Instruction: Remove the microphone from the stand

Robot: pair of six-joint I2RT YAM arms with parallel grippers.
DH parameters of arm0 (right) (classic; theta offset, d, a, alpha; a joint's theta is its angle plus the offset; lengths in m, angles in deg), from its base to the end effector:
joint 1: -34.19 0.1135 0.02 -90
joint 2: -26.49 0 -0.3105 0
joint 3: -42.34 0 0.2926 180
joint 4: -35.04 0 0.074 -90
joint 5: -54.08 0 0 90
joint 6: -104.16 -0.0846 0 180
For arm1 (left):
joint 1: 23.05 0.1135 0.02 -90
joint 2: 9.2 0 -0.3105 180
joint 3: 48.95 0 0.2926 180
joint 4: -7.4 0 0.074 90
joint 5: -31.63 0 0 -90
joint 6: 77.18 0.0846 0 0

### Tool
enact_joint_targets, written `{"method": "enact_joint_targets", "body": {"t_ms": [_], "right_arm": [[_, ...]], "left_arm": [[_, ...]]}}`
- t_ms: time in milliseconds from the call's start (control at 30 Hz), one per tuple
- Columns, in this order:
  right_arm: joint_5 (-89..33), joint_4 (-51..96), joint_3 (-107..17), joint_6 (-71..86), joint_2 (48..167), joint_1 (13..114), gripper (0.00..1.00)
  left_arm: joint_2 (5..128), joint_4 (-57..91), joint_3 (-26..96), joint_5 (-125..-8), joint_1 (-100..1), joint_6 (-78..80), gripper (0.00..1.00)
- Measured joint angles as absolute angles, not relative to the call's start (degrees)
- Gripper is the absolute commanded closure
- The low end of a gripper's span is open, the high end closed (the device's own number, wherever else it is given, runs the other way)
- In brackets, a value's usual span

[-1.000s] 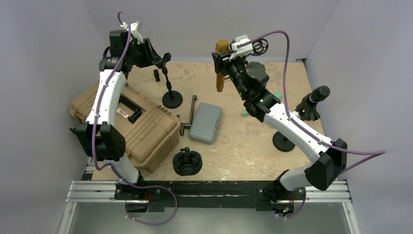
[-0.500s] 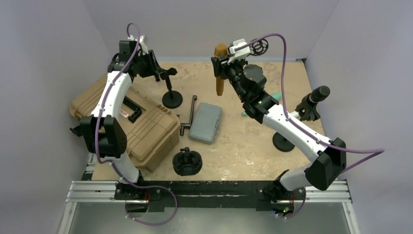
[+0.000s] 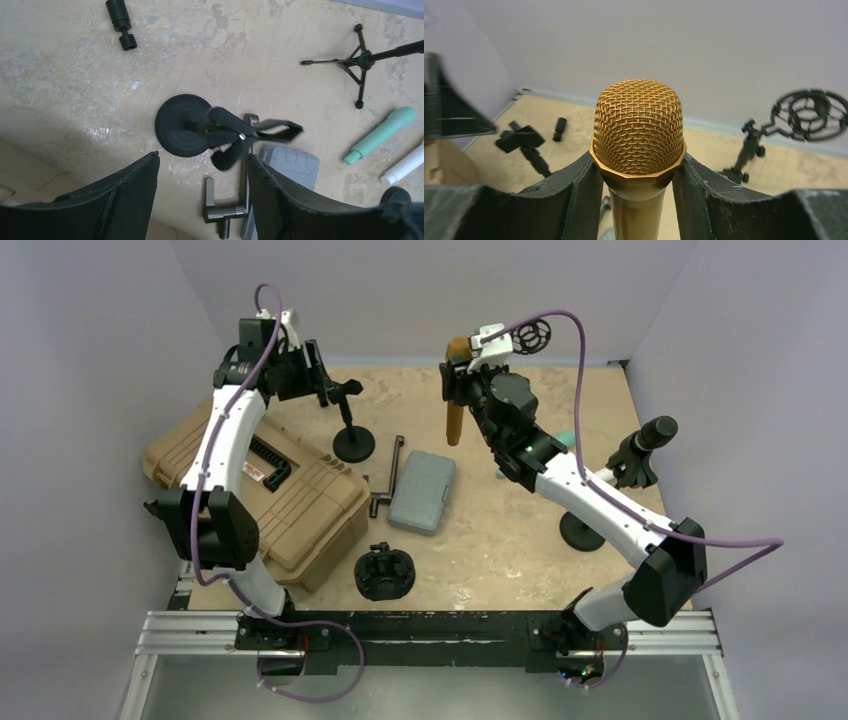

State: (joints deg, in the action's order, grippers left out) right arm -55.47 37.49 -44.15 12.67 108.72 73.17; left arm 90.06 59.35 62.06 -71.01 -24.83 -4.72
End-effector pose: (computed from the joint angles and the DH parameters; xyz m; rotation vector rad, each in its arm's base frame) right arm 0.3462 0.2438 0.4608 -0.1988 1.4553 0.3278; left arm 0.4752 -0.0333 0.3785 -0.1969 2.2797 -0.4275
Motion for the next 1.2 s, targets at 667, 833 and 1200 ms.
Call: {"method": "enact_joint_targets", "body": {"t_ms": [667,833,1200], "right_arm": [[-80.58,-10.75,-69.13,-37.39,138.38,59.64,1.00],[-82.92,-18.77,-74.40,-45.15,147.15,57.57,1.00],[-84.76,-23.38,-74.53,-50.35,152.00,51.73,0.86]], "left_arm": [[60.09,50.11,48.64,-74.62,-36.05,-5.22,0.27],[59.83,48.95,46.61,-77.18,-36.05,-6.64,0.27],[58.39,44.29,44.95,-81.83,-36.05,-9.88,0.27]]}}
